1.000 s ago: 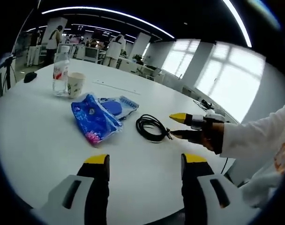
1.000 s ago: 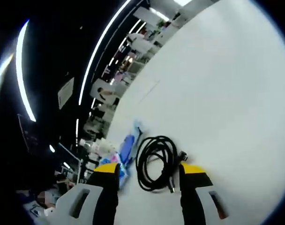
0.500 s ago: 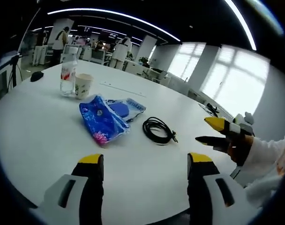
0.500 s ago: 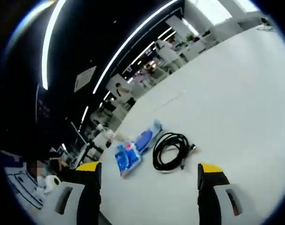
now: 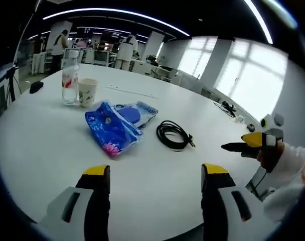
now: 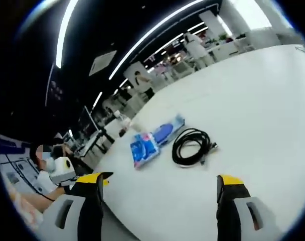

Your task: Arrange the tabletop items into an orderly group along one side of the table until the central work area is clear of visible clutter.

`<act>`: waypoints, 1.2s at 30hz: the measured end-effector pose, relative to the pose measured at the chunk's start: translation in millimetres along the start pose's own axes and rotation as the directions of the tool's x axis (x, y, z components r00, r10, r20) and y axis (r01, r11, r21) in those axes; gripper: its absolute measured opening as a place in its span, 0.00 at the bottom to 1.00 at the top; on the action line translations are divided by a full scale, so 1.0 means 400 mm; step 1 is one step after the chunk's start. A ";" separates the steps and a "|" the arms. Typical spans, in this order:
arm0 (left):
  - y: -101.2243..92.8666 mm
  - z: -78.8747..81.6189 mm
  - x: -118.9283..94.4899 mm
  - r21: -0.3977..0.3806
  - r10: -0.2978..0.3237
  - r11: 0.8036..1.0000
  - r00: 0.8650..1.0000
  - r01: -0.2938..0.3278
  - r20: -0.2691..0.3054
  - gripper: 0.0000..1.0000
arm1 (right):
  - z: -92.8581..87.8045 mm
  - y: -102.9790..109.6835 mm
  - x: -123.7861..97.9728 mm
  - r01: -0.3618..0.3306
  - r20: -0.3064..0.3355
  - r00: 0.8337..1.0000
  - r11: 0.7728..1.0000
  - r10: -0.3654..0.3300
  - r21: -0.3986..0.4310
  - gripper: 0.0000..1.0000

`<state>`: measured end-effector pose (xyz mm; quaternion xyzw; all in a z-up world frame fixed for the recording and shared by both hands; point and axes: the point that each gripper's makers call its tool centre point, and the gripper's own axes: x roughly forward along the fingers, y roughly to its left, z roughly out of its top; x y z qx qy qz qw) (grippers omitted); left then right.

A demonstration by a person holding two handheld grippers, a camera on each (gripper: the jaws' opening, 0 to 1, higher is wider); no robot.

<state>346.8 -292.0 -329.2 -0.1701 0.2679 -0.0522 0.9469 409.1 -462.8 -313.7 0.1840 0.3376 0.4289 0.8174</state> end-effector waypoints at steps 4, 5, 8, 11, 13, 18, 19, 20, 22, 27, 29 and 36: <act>0.005 0.007 0.009 0.002 -0.001 1.000 1.000 0.001 -0.007 0.74 | -0.004 0.005 -0.001 -0.005 0.000 1.000 1.000 0.005 0.018 0.94; 0.006 0.009 0.010 0.003 -0.001 1.000 1.000 0.001 -0.009 0.74 | -0.004 0.003 -0.003 -0.003 -0.002 1.000 1.000 0.003 0.026 0.93; 0.008 0.018 0.011 0.011 -0.004 1.000 1.000 0.004 -0.011 0.74 | -0.001 0.003 -0.007 0.003 -0.002 1.000 1.000 -0.003 0.027 0.92; 0.006 0.036 0.006 0.018 -0.003 1.000 1.000 0.003 -0.007 0.74 | 0.004 0.002 -0.010 0.006 0.001 1.000 1.000 -0.006 0.028 0.92; 0.014 0.045 0.007 0.022 -0.001 1.000 1.000 0.001 -0.003 0.74 | 0.003 -0.003 -0.010 0.010 0.000 1.000 1.000 -0.010 0.029 0.92; 0.033 0.048 0.008 0.035 0.004 0.999 1.000 -0.004 -0.007 0.74 | -0.006 -0.003 -0.008 0.018 -0.018 1.000 0.999 -0.017 0.034 0.89; 0.032 0.048 0.008 0.037 0.006 0.999 1.000 -0.005 -0.008 0.74 | -0.007 -0.001 -0.009 0.018 -0.020 1.000 0.999 -0.017 0.037 0.88; 0.035 0.049 0.007 0.042 0.007 0.999 1.000 -0.006 -0.011 0.74 | -0.009 0.001 -0.010 0.017 -0.023 1.000 0.999 -0.016 0.040 0.87; 0.046 0.052 0.007 0.048 0.010 0.999 1.000 -0.009 -0.015 0.73 | -0.012 0.001 -0.009 0.016 -0.029 0.999 0.999 -0.015 0.041 0.87; 0.072 0.065 0.007 0.064 0.019 0.998 1.000 -0.017 -0.019 0.73 | -0.016 -0.005 -0.004 0.023 -0.039 0.999 0.999 -0.021 0.047 0.86; 0.072 0.069 0.008 0.068 0.022 0.997 1.000 -0.020 -0.019 0.73 | -0.017 -0.005 -0.004 0.023 -0.040 0.999 0.998 -0.021 0.056 0.85; 0.116 0.090 0.015 0.106 0.041 0.994 0.999 -0.038 -0.025 0.72 | -0.038 0.006 0.005 0.026 -0.086 0.996 0.998 -0.021 0.059 0.83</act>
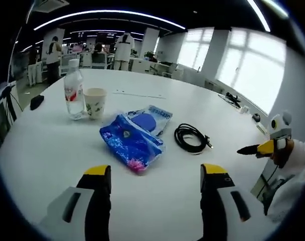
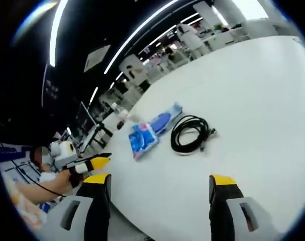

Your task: Arrange the tabletop items into an orderly group along one side of the table until the central work area is clear of visible clutter.

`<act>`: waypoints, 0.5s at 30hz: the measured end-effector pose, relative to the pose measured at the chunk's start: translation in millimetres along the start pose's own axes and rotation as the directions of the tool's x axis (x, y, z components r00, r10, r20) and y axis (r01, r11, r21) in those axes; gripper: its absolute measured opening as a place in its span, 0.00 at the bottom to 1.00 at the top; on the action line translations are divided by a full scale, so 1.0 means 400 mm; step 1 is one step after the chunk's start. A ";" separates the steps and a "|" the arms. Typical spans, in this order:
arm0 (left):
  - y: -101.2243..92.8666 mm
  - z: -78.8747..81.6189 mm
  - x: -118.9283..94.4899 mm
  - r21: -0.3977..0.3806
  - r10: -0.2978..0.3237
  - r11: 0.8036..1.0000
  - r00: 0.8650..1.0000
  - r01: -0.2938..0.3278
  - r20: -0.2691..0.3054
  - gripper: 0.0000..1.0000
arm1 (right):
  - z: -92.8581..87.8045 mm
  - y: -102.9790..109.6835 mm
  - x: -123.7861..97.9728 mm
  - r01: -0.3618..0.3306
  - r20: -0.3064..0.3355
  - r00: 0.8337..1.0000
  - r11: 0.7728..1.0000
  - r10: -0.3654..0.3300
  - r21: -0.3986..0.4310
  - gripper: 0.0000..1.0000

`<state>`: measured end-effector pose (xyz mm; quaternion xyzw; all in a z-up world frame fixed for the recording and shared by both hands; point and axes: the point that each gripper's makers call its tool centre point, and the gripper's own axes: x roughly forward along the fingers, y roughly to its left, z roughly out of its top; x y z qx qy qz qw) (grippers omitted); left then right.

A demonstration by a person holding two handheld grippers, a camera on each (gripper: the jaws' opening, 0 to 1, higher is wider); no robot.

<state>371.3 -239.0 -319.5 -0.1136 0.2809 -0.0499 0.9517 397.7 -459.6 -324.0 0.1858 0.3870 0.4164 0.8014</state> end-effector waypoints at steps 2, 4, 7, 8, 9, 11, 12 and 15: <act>0.015 0.014 0.002 0.002 0.000 1.000 1.000 0.000 0.006 0.72 | -0.003 0.006 0.003 -0.003 -0.007 1.000 1.000 0.004 0.004 0.83; 0.029 0.025 0.007 0.015 0.002 1.000 1.000 -0.002 0.006 0.71 | -0.006 0.012 0.011 -0.007 -0.018 1.000 1.000 0.007 0.002 0.83; 0.045 0.036 0.014 0.034 0.002 0.999 1.000 -0.002 0.000 0.71 | -0.017 0.021 0.022 -0.013 -0.038 0.999 1.000 0.013 -0.001 0.82; 0.054 0.041 0.018 0.041 0.001 0.999 1.000 -0.001 -0.003 0.71 | -0.023 0.024 0.025 -0.016 -0.046 0.999 1.000 0.016 -0.001 0.82; 0.060 0.044 0.020 0.045 0.001 0.999 1.000 -0.001 -0.004 0.71 | -0.032 0.031 0.030 -0.018 -0.058 0.998 1.000 0.018 -0.002 0.82; 0.081 0.053 0.032 0.052 0.001 0.999 1.000 -0.001 -0.005 0.71 | -0.046 0.040 0.036 -0.022 -0.078 0.997 1.000 0.022 -0.007 0.82; 0.083 0.053 0.032 0.056 0.001 0.998 1.000 0.000 -0.006 0.71 | -0.054 0.039 0.041 -0.023 -0.091 0.996 1.000 0.022 -0.008 0.81; 0.101 0.055 0.043 0.066 0.003 0.998 1.000 -0.002 -0.012 0.70 | -0.074 0.044 0.053 -0.025 -0.124 0.992 1.000 0.024 -0.007 0.81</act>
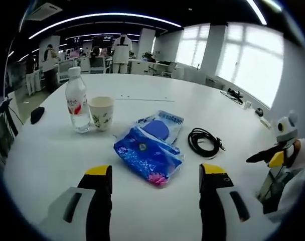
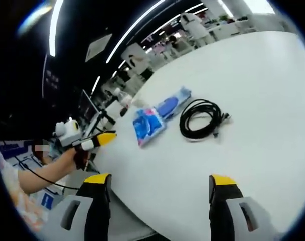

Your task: Arrange the tabletop items into an orderly group along one side of the table until the central work area is clear of visible clutter.

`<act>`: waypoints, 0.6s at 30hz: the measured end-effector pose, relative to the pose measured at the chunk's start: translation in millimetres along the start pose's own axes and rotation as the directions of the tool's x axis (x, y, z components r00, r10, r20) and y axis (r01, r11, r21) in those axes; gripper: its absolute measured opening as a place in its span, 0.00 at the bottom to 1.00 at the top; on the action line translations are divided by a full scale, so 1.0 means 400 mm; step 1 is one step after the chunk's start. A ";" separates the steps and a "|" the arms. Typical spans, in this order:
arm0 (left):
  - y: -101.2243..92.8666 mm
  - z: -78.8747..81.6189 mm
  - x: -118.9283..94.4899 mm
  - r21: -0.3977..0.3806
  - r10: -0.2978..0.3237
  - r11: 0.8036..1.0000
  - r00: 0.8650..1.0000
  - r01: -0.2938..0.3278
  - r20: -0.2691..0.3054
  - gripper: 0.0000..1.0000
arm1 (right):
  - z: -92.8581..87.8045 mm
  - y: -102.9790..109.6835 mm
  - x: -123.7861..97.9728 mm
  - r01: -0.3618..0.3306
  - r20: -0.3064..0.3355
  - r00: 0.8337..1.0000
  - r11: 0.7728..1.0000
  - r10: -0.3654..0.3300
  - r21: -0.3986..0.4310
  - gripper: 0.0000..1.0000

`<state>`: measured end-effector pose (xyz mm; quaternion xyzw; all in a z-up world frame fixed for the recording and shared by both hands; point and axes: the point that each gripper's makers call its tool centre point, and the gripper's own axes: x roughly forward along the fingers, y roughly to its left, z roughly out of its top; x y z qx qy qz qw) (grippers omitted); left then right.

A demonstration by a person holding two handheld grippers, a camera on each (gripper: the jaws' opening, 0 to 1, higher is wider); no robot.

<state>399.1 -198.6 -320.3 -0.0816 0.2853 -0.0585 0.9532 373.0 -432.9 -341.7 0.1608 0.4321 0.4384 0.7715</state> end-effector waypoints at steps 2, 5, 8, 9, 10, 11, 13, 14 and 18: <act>0.018 -0.001 0.011 0.007 0.000 1.000 1.000 0.000 -0.007 0.70 | -0.008 0.003 0.008 0.001 -0.017 1.000 1.000 -0.001 -0.006 0.80; 0.027 0.002 0.019 0.015 0.003 1.000 1.000 -0.003 -0.016 0.67 | -0.018 0.015 0.029 -0.004 -0.045 0.999 1.000 0.003 -0.007 0.80; 0.040 0.011 0.030 0.027 0.002 1.000 1.000 -0.001 -0.023 0.67 | -0.012 0.027 0.052 -0.009 -0.060 0.998 1.000 0.008 -0.006 0.80; 0.052 0.018 0.042 0.035 -0.003 0.999 1.000 0.004 -0.026 0.67 | -0.009 0.028 0.060 -0.011 -0.062 0.998 1.000 0.011 -0.006 0.79; 0.061 0.021 0.051 0.043 -0.006 0.999 0.999 0.007 -0.031 0.67 | -0.008 0.032 0.069 -0.015 -0.065 0.998 1.000 0.014 -0.004 0.79; 0.069 0.024 0.060 0.055 -0.010 0.998 0.999 0.012 -0.041 0.67 | -0.008 0.037 0.084 -0.018 -0.073 0.997 1.000 0.018 0.002 0.78; 0.091 0.029 0.080 0.070 -0.010 0.997 0.999 0.013 -0.047 0.66 | -0.007 0.043 0.111 -0.020 -0.083 0.996 1.000 0.021 0.015 0.76; 0.102 0.030 0.089 0.076 -0.010 0.997 0.998 0.014 -0.054 0.65 | -0.006 0.051 0.124 -0.022 -0.086 0.996 1.000 0.024 0.021 0.76; 0.131 0.057 0.101 0.070 0.001 0.998 0.999 0.002 -0.050 0.63 | -0.002 0.101 0.181 -0.048 -0.101 0.994 0.998 0.051 0.027 0.74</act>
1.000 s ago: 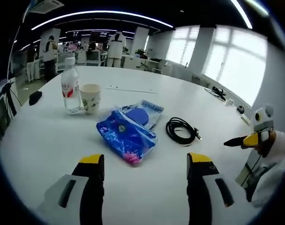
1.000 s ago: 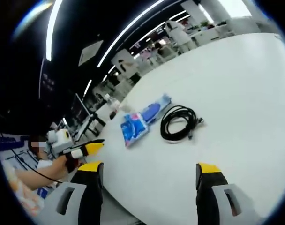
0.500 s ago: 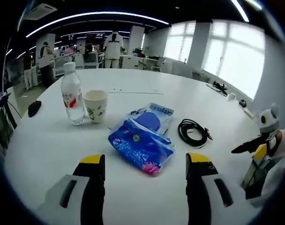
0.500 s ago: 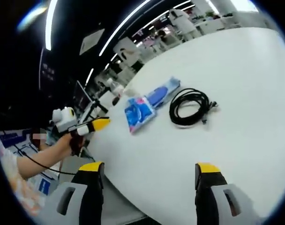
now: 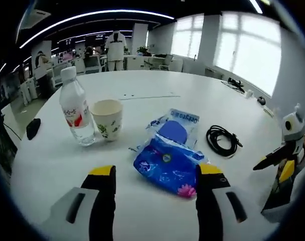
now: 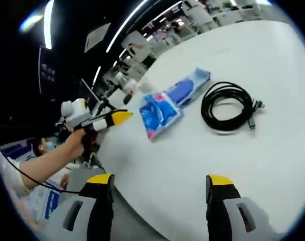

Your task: Arrange the tabletop items into an orderly group along one side of the table until the central work area is clear of visible clutter.

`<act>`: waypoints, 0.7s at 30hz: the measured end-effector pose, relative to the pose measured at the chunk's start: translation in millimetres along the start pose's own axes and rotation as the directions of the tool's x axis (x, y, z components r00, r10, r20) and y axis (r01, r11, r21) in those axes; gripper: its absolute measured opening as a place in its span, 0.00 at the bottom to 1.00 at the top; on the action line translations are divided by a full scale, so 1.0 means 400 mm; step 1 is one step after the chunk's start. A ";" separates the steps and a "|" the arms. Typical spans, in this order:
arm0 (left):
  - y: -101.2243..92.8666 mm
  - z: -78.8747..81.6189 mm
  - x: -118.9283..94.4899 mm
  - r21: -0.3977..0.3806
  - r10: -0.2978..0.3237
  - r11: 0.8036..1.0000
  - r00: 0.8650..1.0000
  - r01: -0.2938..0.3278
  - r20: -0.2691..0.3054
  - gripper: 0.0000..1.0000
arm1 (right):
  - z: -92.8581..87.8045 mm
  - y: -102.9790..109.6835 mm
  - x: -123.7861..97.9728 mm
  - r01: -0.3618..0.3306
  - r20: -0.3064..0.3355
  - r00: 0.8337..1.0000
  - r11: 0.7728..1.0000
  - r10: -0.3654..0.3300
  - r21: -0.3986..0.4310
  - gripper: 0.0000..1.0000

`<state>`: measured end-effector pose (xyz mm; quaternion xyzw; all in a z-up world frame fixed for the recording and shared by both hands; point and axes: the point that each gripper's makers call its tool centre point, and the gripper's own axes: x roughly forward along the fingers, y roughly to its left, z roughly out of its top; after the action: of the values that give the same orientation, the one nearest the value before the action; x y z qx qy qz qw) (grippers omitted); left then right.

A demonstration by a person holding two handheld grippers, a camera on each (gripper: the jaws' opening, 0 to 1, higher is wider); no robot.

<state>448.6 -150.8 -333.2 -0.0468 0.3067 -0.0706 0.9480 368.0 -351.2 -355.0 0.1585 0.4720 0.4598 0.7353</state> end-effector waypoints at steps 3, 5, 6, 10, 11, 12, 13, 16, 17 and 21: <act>0.023 0.019 0.014 0.015 -0.012 1.000 1.000 0.012 0.008 0.61 | -0.001 0.032 0.037 -0.026 -0.022 0.999 1.000 0.026 -0.002 0.72; 0.031 0.025 0.018 0.022 -0.019 1.000 1.000 0.018 0.007 0.57 | -0.005 0.054 0.059 -0.040 -0.035 0.999 0.999 0.040 -0.010 0.71; 0.037 0.030 0.023 0.023 -0.026 0.999 1.000 0.026 0.009 0.53 | -0.006 0.056 0.062 -0.041 -0.038 0.998 0.999 0.041 -0.011 0.71; 0.023 0.018 0.040 0.096 -0.074 0.992 0.997 0.076 -0.028 0.39 | -0.006 0.071 0.099 -0.042 -0.054 0.998 0.999 0.043 0.025 0.69; 0.028 0.015 0.045 0.113 -0.072 0.991 0.997 0.076 -0.036 0.38 | 0.000 0.069 0.112 -0.032 -0.053 0.998 0.999 0.034 0.044 0.69; 0.031 0.009 0.051 0.143 -0.072 0.987 0.996 0.078 -0.047 0.37 | 0.002 0.071 0.113 -0.030 -0.052 0.998 0.999 0.032 0.045 0.69; 0.025 0.005 0.056 0.158 -0.074 0.984 0.996 0.081 -0.053 0.37 | 0.011 0.073 0.125 -0.026 -0.050 0.998 0.998 0.029 0.049 0.69; 0.032 -0.011 0.072 0.176 -0.071 0.981 0.995 0.081 -0.064 0.33 | 0.038 0.064 0.159 -0.008 -0.049 0.999 0.998 0.010 0.056 0.67; 0.029 -0.009 0.073 0.181 -0.072 0.980 0.995 0.083 -0.066 0.32 | 0.046 0.059 0.168 -0.001 -0.051 0.999 0.998 0.004 0.061 0.65; 0.025 0.002 0.074 0.203 -0.071 0.976 0.996 0.079 -0.048 0.20 | 0.086 0.046 0.198 0.022 0.007 1.000 0.997 -0.022 0.078 0.61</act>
<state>473.8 -145.6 -350.9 0.0410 0.3151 -0.1384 0.9380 397.6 -268.9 -368.8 0.1838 0.4884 0.4321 0.7355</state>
